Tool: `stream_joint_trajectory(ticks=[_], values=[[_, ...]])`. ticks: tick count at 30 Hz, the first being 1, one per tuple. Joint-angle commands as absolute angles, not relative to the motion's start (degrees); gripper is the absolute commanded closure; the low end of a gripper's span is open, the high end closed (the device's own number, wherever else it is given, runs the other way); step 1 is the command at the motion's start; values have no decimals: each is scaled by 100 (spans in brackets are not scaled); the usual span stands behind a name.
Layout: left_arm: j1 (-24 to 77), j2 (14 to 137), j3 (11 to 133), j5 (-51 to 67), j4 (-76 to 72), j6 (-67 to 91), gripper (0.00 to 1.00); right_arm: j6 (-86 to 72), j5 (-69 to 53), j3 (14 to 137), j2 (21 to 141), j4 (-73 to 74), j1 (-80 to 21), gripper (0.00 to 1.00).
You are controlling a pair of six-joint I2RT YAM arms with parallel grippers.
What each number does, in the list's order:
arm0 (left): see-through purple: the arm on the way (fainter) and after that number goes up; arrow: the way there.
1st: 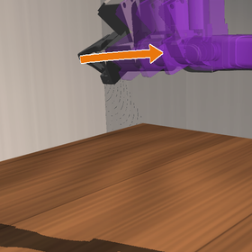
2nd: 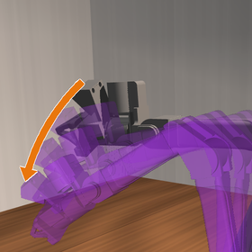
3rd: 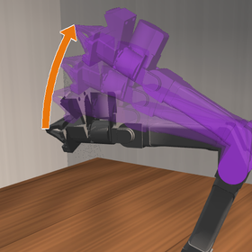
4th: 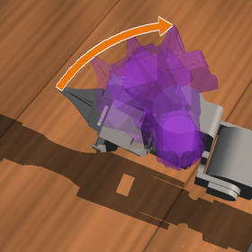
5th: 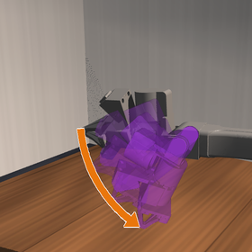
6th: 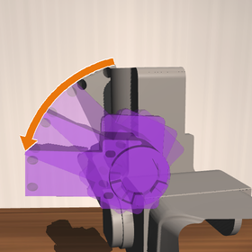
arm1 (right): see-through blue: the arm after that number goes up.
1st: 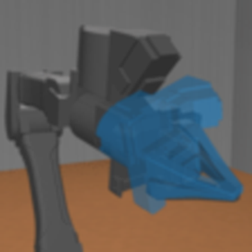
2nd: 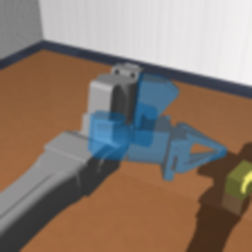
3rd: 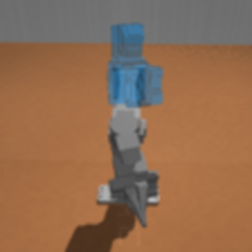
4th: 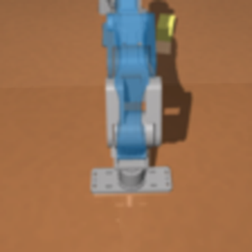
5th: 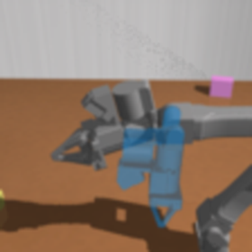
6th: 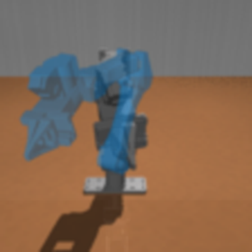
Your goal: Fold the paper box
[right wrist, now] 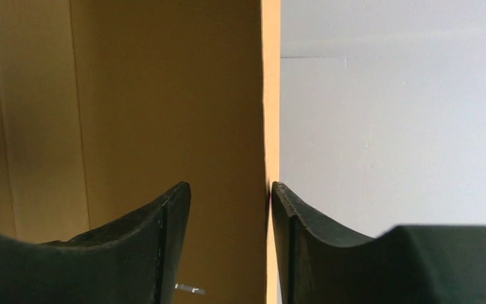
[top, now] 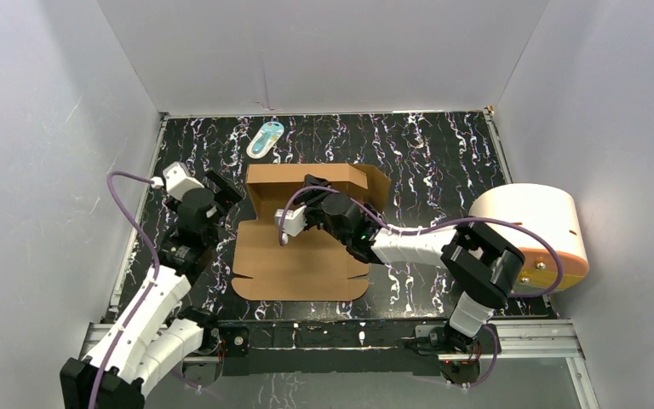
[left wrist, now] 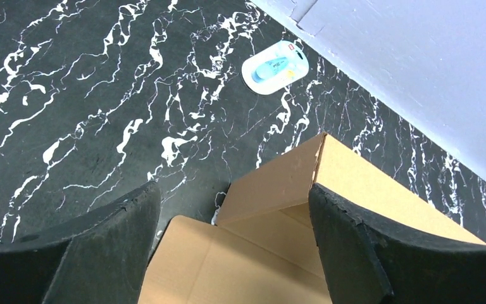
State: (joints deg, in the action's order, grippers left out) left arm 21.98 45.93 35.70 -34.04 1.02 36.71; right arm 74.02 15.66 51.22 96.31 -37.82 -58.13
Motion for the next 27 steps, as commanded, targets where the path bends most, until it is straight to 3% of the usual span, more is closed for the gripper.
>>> stream_joint_trajectory(ticks=[1,8,16,27], values=[[1538,4874,4216,-1899,704,3771,16,6955,1494,5315,9154,-3294,-5818,37],[836,5600,4928,-463,949,3633,15,6138,1348,5513,8685,-2242,-5813,25],[589,6230,5537,248,1434,3163,15,4364,1619,5927,8098,-912,-5661,22],[601,6409,6089,384,2168,2547,15,1223,1027,6344,7233,755,-4073,18]])
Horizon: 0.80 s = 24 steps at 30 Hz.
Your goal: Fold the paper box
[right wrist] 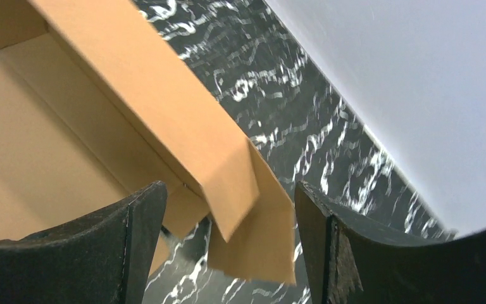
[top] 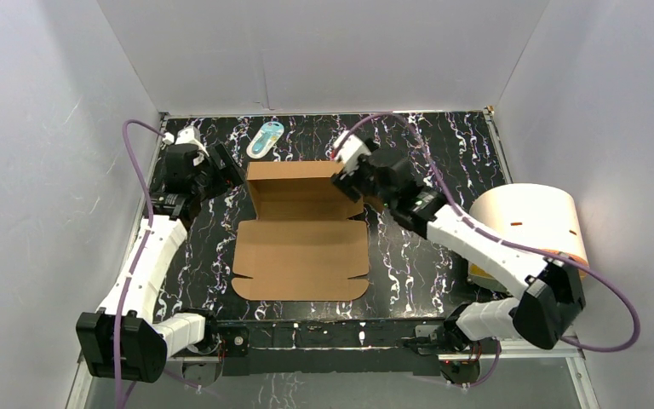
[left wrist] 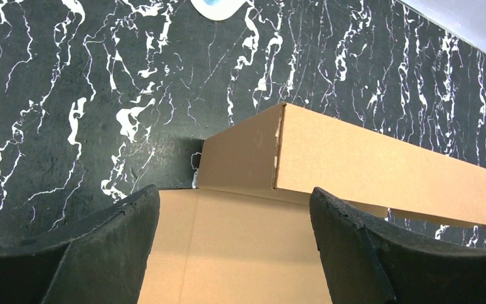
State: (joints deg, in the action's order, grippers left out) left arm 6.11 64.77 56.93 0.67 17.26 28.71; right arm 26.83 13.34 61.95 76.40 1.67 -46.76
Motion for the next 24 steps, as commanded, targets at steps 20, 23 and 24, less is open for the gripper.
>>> stream_joint_trajectory(ticks=[20,23,24], values=[[2660,5427,5389,-161,1950,4238,16,591,195,4114,6731,-1917,-2699,29],[3119,5489,5128,-370,1484,4455,16,615,153,3859,6759,-2370,-2681,33],[3253,5550,5068,-458,1354,4499,16,622,137,3745,6765,-2588,-2681,34]])
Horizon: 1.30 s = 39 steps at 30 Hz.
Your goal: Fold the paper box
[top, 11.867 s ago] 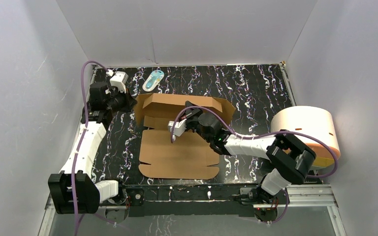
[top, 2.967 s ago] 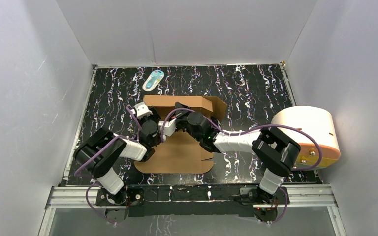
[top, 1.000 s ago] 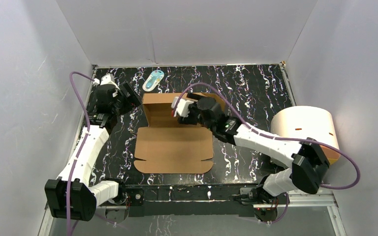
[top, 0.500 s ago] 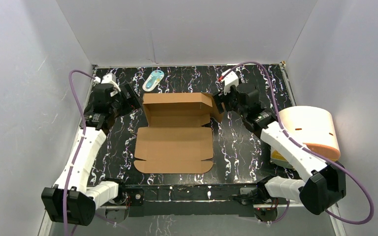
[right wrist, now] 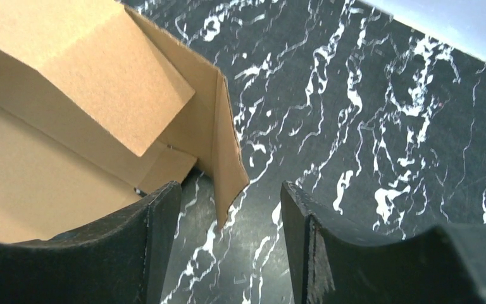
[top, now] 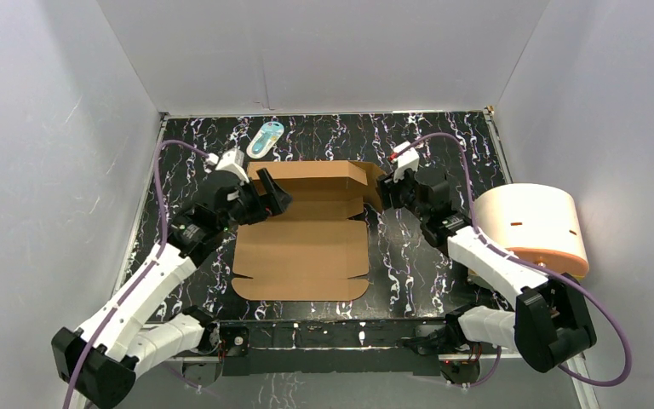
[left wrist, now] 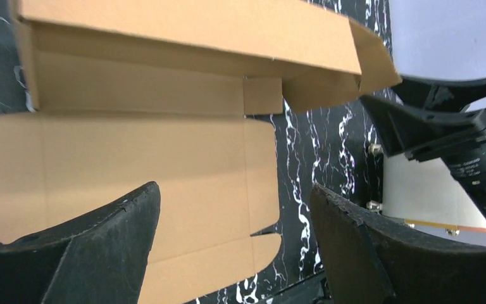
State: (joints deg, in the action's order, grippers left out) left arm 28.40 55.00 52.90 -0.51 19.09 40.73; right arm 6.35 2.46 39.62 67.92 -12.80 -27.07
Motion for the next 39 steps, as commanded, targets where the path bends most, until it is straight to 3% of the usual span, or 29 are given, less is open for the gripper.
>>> stream_joint_trajectory(ticks=[1,7,14,20,27,39], values=[[3386,5624,5026,-517,1232,4522,16,635,103,3642,6776,-2788,-2676,35],[3980,6233,4914,-677,372,4531,16,796,-240,3550,7052,-3051,-2672,49],[4368,6861,4679,-919,-858,4810,16,552,-702,3327,7091,-3405,-2681,72],[4543,7427,4826,-1134,-1794,4695,16,228,-523,3124,6911,-3607,-2802,83],[4773,7880,4935,-1764,-2395,4792,16,44,202,2940,6548,-3716,-3104,88],[5134,8489,4975,-2783,-3331,4545,18,-482,1161,2962,6661,-3693,-3691,88]])
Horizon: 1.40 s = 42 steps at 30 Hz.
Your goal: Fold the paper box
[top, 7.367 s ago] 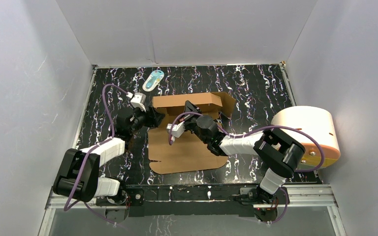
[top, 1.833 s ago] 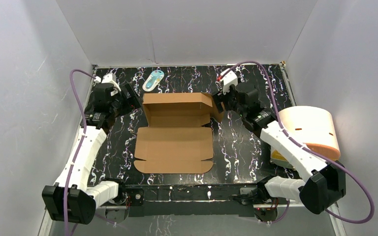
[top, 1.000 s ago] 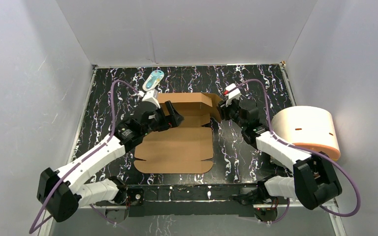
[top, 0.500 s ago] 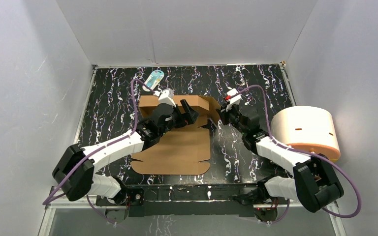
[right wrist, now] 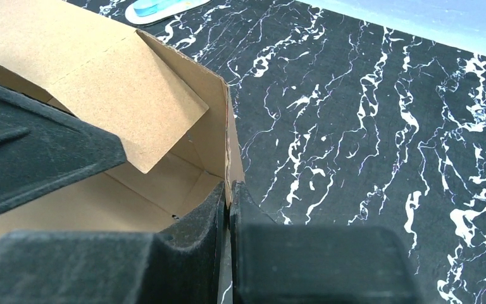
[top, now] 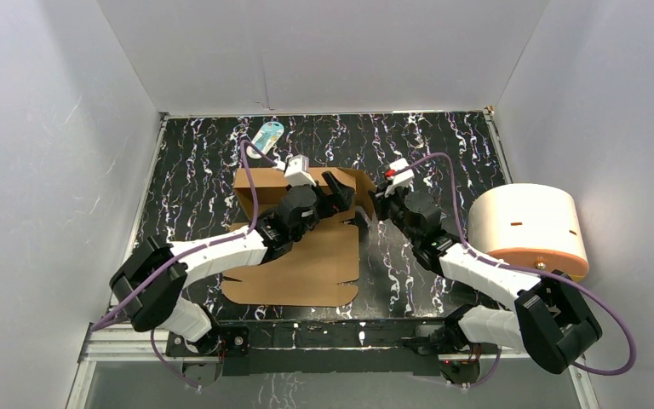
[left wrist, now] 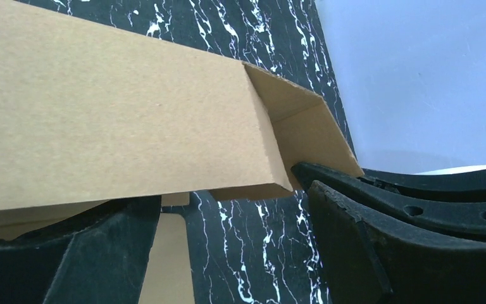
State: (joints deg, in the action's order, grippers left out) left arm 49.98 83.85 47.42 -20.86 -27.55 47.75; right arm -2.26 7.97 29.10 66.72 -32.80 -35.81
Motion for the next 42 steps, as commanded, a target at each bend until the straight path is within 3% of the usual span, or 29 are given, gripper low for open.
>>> stream_joint_trajectory(ticks=[1,12,24,30,33,39,42], values=[[5140,8541,4982,-2871,-3346,4502,20,-503,1161,2970,6684,-3700,-3707,88],[5149,8960,4940,-3690,-3542,3474,35,-475,1063,2999,6651,-3519,-3820,87],[5163,9185,4843,-4356,-3883,2138,71,-398,742,2927,6574,-3423,-3821,86],[5171,9270,4595,-4579,-4276,1396,81,-318,554,2901,6689,-3497,-3817,85],[5175,9268,4488,-4529,-4408,1206,83,-248,382,2917,6776,-3583,-3819,80],[5176,9212,4366,-4439,-4461,960,84,-12,170,2781,6725,-4114,-3823,55],[5168,9216,4285,-4446,-4557,788,85,197,61,2811,6882,-4375,-3817,48]])
